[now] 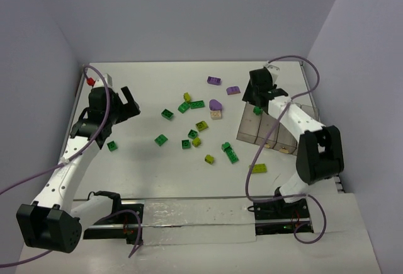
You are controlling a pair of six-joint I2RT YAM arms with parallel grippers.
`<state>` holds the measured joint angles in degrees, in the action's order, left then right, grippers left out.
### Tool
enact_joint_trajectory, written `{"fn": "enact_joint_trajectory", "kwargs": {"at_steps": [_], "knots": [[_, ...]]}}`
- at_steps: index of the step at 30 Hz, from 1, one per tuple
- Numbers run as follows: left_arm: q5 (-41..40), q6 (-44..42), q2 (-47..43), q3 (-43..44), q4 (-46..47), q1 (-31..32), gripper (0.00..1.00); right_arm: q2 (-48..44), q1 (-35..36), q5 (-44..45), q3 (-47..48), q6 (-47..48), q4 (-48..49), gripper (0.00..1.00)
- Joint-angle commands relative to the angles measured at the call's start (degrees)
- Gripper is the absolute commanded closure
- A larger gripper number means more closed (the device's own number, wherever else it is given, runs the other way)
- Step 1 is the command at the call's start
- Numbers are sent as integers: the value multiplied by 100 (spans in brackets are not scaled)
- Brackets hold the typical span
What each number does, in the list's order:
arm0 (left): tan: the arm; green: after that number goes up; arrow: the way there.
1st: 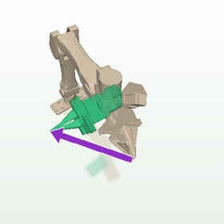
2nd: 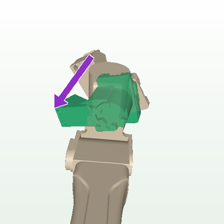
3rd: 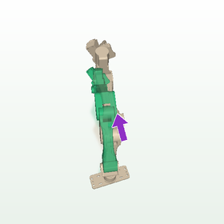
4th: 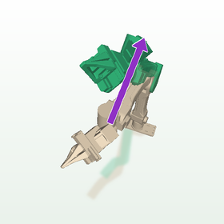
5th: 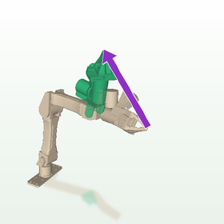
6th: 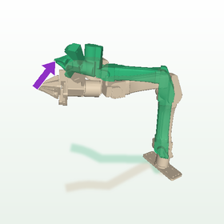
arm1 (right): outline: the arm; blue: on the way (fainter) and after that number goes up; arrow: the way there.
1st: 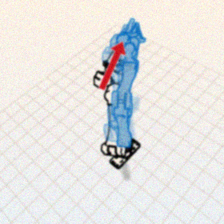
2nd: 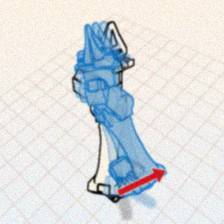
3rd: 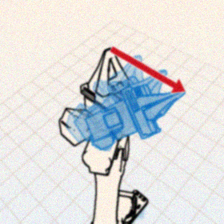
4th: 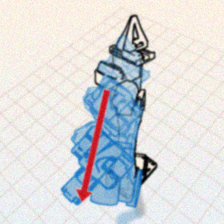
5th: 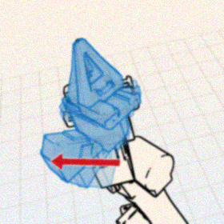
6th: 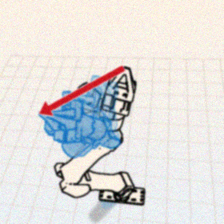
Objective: Sort the legos into containers by color
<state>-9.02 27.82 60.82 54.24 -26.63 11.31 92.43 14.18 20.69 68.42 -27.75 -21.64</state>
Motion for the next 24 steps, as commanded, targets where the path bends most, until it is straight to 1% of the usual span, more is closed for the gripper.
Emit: {"fn": "enact_joint_trajectory", "kwargs": {"at_steps": [1, 5, 6, 8, 10, 13, 15, 18, 24], "knots": [[-56, -29, -75, 99, 2, 27, 1, -1313, 22, 10, -604, 15, 179, 37], [-57, -21, -6, 148, 46, 28, 1, -2490, 295, -80, -1662, -235, -418, 38], [-65, -13, 10, 151, 63, 22, 1, -2686, 311, -67, -1712, -346, -563, 38], [-81, -12, 44, 166, 72, 30, 1, -3078, 461, -122, -2193, -611, -964, 37], [-72, 5, 73, 166, 89, 37, 1, -3457, 585, -207, -2527, -950, -1234, 34], [-14, 35, 95, 144, 135, 29, 1, -4085, 929, -256, -3177, -1863, -1787, 29], [16, 51, 105, 131, 147, 41, 1, -4237, 1163, -192, -3461, -2322, -1975, 26], [40, 50, 123, 138, 126, 47, 1, -4355, 1241, -250, -3843, -2900, -2101, 21], [5, 1, 109, 148, 109, 43, 1, -4674, 1257, -241, -4170, -3601, -2422, 11]]}}
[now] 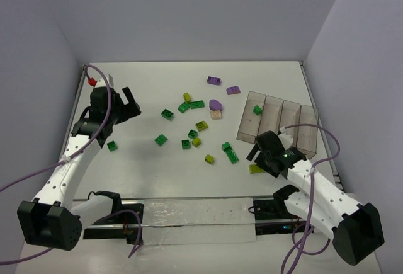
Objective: Sort the legos into containers by color
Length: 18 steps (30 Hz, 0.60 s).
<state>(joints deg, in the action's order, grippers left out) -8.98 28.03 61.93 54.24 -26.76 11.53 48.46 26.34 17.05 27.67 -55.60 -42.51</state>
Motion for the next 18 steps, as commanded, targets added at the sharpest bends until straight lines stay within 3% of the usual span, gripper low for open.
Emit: {"fn": "enact_joint_trajectory", "kwargs": {"at_steps": [1, 6, 12, 18], "knots": [[-1, -23, 3, 148, 130, 16, 1, -346, 44, 128, -151, -901, -375, 10], [28, -8, 34, 127, 149, 20, 1, -320, 38, 44, -350, -1115, -311, 6], [196, 58, 38, 72, 212, 25, 1, 52, 70, 0, -351, -1178, -160, 9], [183, 62, -18, 61, 202, 25, 1, -256, 151, -19, -387, -1217, -101, 24]]}}
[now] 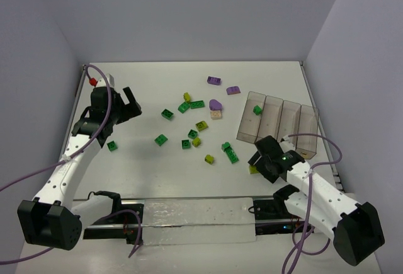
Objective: Sort the legos into containers by color
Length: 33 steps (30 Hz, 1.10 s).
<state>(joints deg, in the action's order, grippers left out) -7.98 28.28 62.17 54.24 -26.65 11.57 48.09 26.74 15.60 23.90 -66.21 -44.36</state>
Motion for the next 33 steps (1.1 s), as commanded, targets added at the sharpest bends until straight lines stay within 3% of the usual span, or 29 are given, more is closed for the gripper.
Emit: {"fn": "enact_joint_trajectory", "kwargs": {"at_steps": [1, 7, 14, 18, 21, 22, 26, 30, 33], "knots": [[74, 29, -47, 61, 199, 20, 1, -233, 112, 139, 8, -139, 109, 25], [16, -24, -56, 113, 144, 20, 1, 149, 112, 162, 106, -50, 468, 32], [-10, -74, -59, 131, 125, 24, 1, 631, 121, 347, 173, 119, 876, 31], [-2, -77, -39, 163, 119, 29, 1, 1026, 226, 457, 263, 199, 981, 50], [-2, -86, -30, 183, 108, 29, 1, 1150, 459, 607, 435, 136, 844, 79], [-10, -86, -38, 184, 116, 21, 1, 1092, 622, 619, 482, 160, 808, 85], [82, -126, 2, 182, 143, 27, 1, 938, 1015, 848, 1077, 326, 324, 95], [33, -121, 32, 208, 134, 29, 1, 694, 1070, 1333, 1779, 701, -78, 94], [-28, -139, 3, 228, 131, 29, 1, 584, 758, 1901, 2389, 1486, -27, 92]]}}
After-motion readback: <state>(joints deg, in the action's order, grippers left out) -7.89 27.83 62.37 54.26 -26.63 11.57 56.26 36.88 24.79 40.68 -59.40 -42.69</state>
